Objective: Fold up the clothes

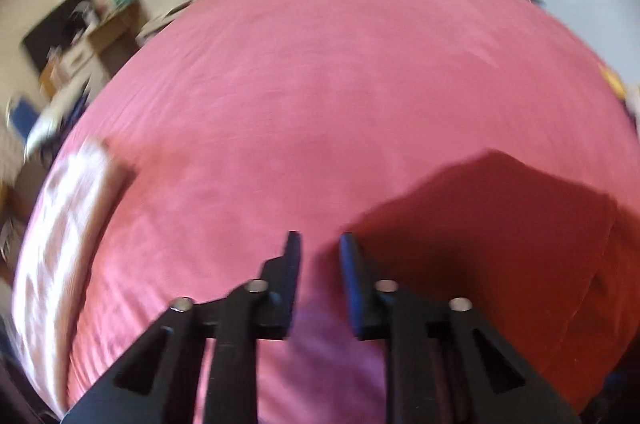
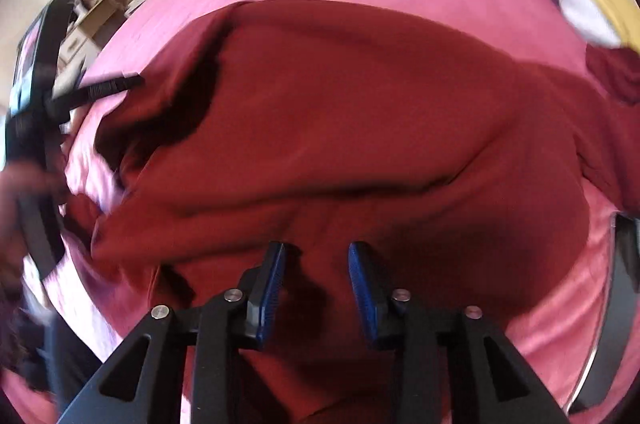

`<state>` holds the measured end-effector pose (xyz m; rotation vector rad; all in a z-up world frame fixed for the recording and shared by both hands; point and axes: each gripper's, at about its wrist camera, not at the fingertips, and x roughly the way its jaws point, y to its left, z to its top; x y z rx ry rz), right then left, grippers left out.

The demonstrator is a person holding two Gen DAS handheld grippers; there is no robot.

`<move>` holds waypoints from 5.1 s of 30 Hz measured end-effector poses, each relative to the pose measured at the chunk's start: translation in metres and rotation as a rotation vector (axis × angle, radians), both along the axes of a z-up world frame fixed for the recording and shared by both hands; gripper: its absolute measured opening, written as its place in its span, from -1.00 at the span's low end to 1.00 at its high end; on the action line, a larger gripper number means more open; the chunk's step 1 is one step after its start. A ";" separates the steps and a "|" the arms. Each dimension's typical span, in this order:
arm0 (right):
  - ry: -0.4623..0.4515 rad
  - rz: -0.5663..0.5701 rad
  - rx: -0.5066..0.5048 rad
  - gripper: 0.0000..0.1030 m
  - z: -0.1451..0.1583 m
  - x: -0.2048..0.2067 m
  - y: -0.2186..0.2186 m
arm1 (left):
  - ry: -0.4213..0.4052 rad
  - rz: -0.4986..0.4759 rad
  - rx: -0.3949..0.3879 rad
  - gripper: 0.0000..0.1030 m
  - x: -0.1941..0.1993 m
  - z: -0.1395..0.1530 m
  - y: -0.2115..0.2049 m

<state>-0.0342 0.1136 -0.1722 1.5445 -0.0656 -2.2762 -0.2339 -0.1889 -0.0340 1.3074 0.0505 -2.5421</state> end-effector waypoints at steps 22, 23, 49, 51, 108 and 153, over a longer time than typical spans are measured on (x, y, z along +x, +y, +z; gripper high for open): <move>-0.037 0.188 -0.057 -0.28 -0.016 0.042 0.007 | -0.124 -0.529 -0.115 0.22 -0.011 -0.017 0.154; -0.035 0.190 -0.058 -0.27 -0.016 0.042 0.009 | -0.133 -0.509 -0.152 0.17 -0.017 -0.022 0.156; -0.147 0.538 0.268 -0.22 -0.017 0.080 0.067 | 0.322 0.236 0.449 -0.75 0.171 0.015 -0.087; -0.157 0.566 0.295 -0.18 -0.015 0.082 0.068 | 0.297 0.267 0.433 -0.68 0.203 -0.003 -0.097; -0.101 -0.114 -0.257 -0.51 0.050 0.175 0.143 | 0.183 0.296 0.542 0.17 0.335 -0.004 -0.102; -0.141 0.067 -0.126 -0.43 0.035 0.097 0.103 | -0.215 -0.685 0.366 0.57 0.119 0.004 0.067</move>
